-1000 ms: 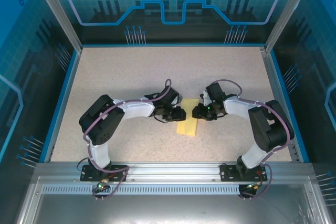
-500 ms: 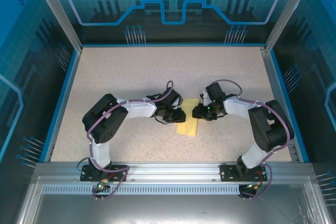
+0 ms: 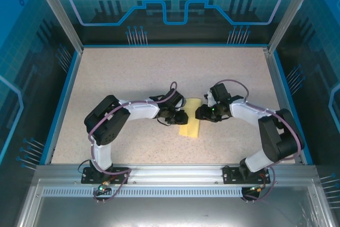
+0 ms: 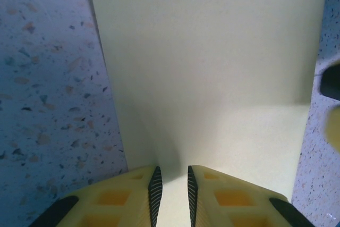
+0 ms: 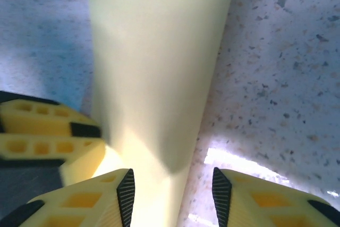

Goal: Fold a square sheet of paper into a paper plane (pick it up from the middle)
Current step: Hold the square sheet of paper at the center of the table, then fold the square sheet of paper in half at the center of the table.

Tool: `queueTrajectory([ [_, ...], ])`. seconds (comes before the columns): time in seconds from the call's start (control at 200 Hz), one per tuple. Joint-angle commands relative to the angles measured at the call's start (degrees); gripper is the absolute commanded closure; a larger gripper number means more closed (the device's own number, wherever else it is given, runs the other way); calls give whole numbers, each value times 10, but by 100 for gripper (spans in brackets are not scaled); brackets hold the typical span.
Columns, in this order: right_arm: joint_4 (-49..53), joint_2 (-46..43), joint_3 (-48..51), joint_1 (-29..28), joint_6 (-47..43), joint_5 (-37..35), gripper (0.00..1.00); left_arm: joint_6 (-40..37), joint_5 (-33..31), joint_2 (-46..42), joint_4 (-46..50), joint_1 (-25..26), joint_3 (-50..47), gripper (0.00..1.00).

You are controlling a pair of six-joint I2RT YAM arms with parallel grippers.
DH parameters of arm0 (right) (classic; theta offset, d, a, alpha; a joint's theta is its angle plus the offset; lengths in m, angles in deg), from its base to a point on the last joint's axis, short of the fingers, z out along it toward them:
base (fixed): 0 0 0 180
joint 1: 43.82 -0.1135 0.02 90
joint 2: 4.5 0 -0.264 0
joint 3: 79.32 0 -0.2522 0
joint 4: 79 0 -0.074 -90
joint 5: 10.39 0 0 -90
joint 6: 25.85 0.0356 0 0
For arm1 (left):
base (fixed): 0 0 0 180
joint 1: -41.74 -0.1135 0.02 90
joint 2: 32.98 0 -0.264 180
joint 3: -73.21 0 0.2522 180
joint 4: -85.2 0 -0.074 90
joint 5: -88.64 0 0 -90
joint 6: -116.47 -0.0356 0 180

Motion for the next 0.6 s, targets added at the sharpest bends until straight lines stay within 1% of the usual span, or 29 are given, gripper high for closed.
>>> queueTrajectory([
  [0.0, 8, -37, 22, 1, 18, 28, 59, -18, -36, 29, 29, 3, 2, 76],
  [0.12, -47, -58, 49, -8, 59, 65, 68, -21, -37, 30, 29, 3, 5, 76],
  [0.29, -96, -29, 62, -10, 74, 78, 77, -21, -36, 32, 29, 4, 6, 75],
  [0.4, -116, -6, 56, -10, 75, 82, 79, -24, -38, 29, 32, 4, 7, 75],
  [0.595, -127, 29, 50, -3, 62, 81, 81, -25, -41, 28, 34, 3, 6, 75],
])
